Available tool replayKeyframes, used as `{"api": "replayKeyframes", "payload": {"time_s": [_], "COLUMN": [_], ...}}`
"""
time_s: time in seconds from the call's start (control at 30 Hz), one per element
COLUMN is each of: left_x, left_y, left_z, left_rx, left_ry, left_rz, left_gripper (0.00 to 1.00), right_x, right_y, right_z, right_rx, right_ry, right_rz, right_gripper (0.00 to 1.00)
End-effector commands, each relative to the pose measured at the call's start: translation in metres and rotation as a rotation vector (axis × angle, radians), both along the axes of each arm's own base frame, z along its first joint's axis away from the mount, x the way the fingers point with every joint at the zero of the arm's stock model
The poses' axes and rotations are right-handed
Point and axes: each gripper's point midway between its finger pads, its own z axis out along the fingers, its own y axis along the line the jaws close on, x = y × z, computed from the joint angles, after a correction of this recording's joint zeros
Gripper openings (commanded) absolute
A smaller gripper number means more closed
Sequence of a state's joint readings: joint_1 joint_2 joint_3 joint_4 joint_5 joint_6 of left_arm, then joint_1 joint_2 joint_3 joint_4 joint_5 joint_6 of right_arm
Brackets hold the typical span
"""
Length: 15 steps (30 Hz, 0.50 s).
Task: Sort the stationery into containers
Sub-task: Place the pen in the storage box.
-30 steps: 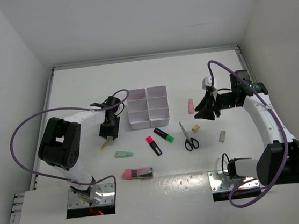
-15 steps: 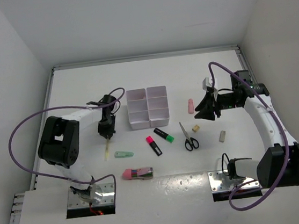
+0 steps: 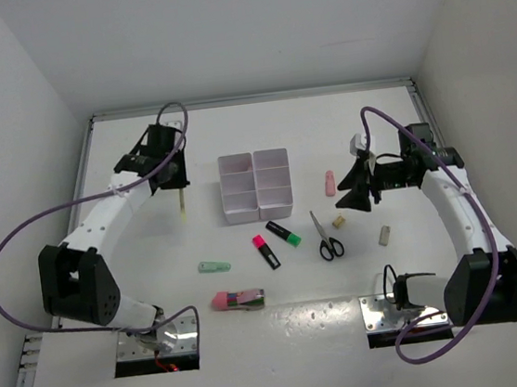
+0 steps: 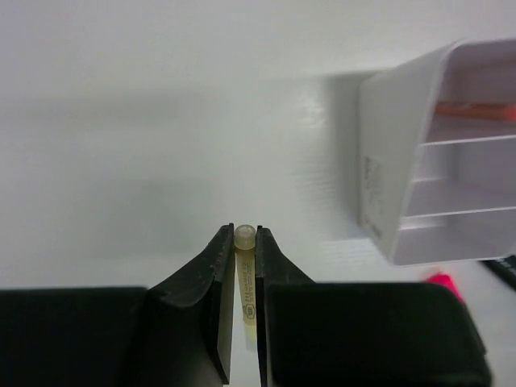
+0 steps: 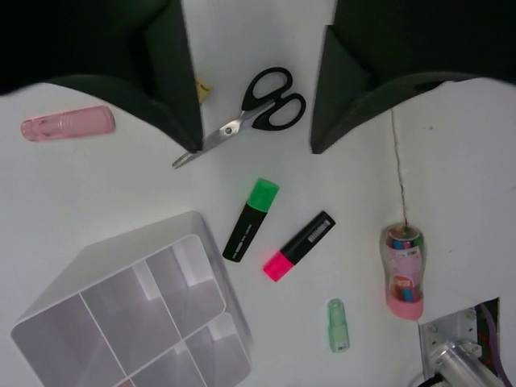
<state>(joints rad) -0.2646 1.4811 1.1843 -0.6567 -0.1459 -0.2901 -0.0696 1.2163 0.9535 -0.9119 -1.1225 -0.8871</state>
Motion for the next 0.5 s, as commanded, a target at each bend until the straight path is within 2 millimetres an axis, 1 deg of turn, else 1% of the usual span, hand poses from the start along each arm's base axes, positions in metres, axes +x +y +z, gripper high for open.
{"api": "replayKeyframes", "payload": {"time_s": [0.0,0.03,0.07,0.1,0.13,0.17,0.23,0.27,0.3,0.33,0.37,0.4,0.43,0.47], "left_x": [0.012,0.012,0.012,0.016,0.012,0.015,0.008,0.01,0.009,0.005,0.003,0.006,0.004,0.002], "left_y": [-0.024,-0.03,-0.036,-0.042,-0.055,-0.063,-0.083,-0.09,-0.095,-0.098,-0.105,-0.106,-0.108,-0.112], "left_z": [0.06,0.07,0.081,0.092,0.099,0.108,0.122,0.133,0.14,0.144,0.153,0.159,0.16,0.169], "left_rx": [-0.084,-0.092,-0.115,-0.127,-0.138,-0.15,-0.18,-0.198,-0.216,-0.227,-0.248,-0.261,-0.275,-0.294], "left_ry": [-0.154,-0.177,-0.2,-0.236,-0.254,-0.285,-0.329,-0.371,-0.395,-0.417,-0.443,-0.477,-0.487,-0.511], "left_rz": [-0.058,-0.072,-0.083,-0.096,-0.132,-0.149,-0.205,-0.22,-0.225,-0.236,-0.257,-0.258,-0.271,-0.276], "left_gripper": [0.0,0.0,0.0,0.0,0.0,0.0,0.0,0.0,0.0,0.0,0.0,0.0,0.0,0.0], "right_x": [0.008,0.014,0.018,0.021,0.029,0.035,0.04,0.043,0.043,0.049,0.054,0.058,0.062,0.064], "right_y": [0.001,0.0,-0.002,-0.004,-0.008,-0.01,-0.012,-0.013,-0.013,-0.016,-0.017,-0.019,-0.022,-0.024], "right_z": [0.007,0.007,0.008,0.007,0.005,0.002,-0.001,-0.001,-0.004,-0.002,-0.001,-0.001,-0.002,0.0], "right_rx": [0.02,0.013,0.007,0.002,-0.021,-0.025,-0.03,-0.034,-0.031,-0.046,-0.047,-0.05,-0.059,-0.063], "right_ry": [-0.032,-0.028,0.01,0.029,0.039,0.076,0.126,0.146,0.168,0.157,0.146,0.147,0.164,0.153], "right_rz": [-0.018,-0.028,-0.059,-0.077,-0.111,-0.139,-0.176,-0.195,-0.2,-0.221,-0.237,-0.256,-0.294,-0.318], "right_gripper": [0.52,0.23,0.09,0.0,0.0,0.0,0.0,0.0,0.0,0.0,0.0,0.0,0.0,0.0]}}
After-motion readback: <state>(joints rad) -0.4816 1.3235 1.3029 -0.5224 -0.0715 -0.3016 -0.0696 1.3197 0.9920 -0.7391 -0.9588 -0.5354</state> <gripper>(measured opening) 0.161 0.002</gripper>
